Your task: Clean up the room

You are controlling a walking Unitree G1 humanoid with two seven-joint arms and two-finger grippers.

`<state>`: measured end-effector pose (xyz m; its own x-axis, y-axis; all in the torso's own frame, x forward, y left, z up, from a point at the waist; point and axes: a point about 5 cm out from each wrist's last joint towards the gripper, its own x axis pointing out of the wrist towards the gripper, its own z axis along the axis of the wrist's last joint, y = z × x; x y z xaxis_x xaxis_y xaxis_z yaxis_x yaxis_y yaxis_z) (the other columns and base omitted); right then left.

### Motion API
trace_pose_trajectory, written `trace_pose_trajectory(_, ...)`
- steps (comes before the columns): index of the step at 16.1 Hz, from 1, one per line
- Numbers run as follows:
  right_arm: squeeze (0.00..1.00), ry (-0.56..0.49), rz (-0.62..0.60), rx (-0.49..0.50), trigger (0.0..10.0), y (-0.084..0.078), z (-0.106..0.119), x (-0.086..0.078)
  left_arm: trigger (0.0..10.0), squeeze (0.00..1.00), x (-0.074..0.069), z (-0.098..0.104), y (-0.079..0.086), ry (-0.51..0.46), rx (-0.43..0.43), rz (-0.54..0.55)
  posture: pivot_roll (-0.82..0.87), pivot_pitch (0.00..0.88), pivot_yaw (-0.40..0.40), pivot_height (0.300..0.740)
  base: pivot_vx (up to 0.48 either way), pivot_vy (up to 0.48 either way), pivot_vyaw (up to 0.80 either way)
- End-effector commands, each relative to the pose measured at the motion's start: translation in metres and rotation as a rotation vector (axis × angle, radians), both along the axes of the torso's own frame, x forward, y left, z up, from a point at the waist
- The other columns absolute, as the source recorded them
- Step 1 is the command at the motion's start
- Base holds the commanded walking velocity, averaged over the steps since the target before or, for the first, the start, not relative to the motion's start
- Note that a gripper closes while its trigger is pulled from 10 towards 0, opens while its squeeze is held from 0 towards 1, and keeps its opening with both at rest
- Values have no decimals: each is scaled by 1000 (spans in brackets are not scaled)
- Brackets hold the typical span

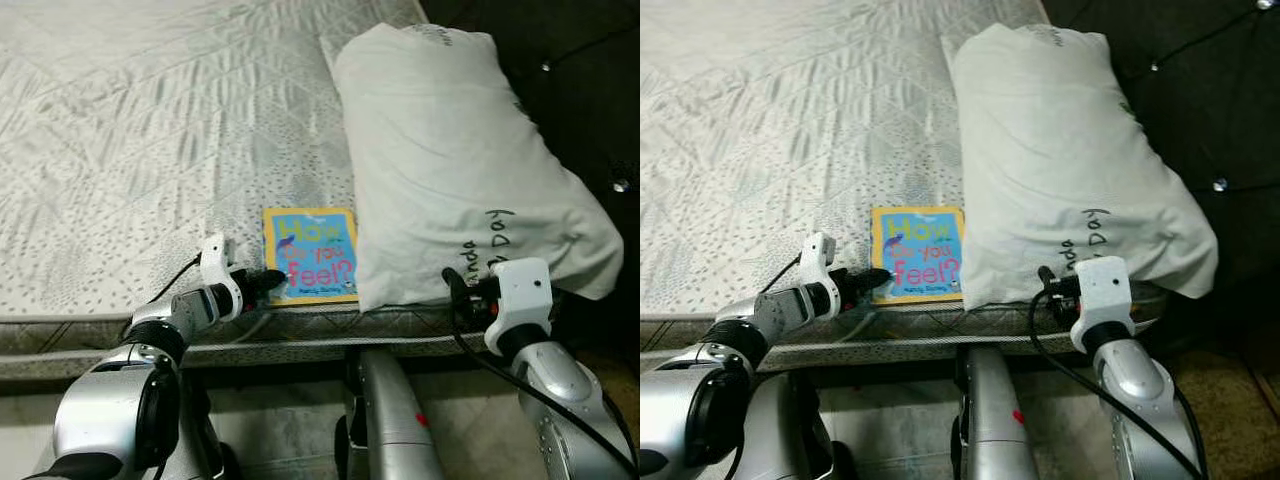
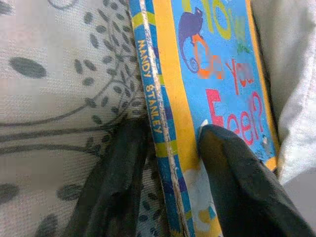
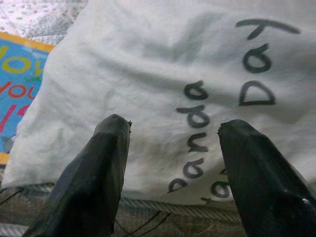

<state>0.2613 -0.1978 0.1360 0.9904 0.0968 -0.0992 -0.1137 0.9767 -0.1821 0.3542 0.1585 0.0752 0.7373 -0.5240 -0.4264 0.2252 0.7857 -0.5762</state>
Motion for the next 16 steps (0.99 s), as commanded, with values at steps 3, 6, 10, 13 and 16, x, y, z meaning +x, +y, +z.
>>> trace_pose_trajectory(3,0,0,-32,0,10000,-4,-3,1,10000,1000,-6,-9,27,46,99,81,-240,164,-46,531,0,0,0)
trace_pose_trajectory(6,0,-10,-39,5,10000,-3,-4,5,10000,1000,-4,-6,46,24,177,173,-222,141,-39,531,0,0,0)
trace_pose_trajectory(10,0,-33,-36,23,10000,3,-5,14,10000,1000,-4,0,70,-4,228,268,-195,113,-30,531,0,0,0)
trace_pose_trajectory(13,0,-45,-35,36,10000,7,-6,20,10000,1000,-2,6,80,-56,285,303,-169,96,-18,531,0,0,0)
trace_pose_trajectory(16,0,-55,-34,48,10000,11,-7,24,10000,1000,0,13,85,-157,325,352,-151,91,-9,531,0,0,0)
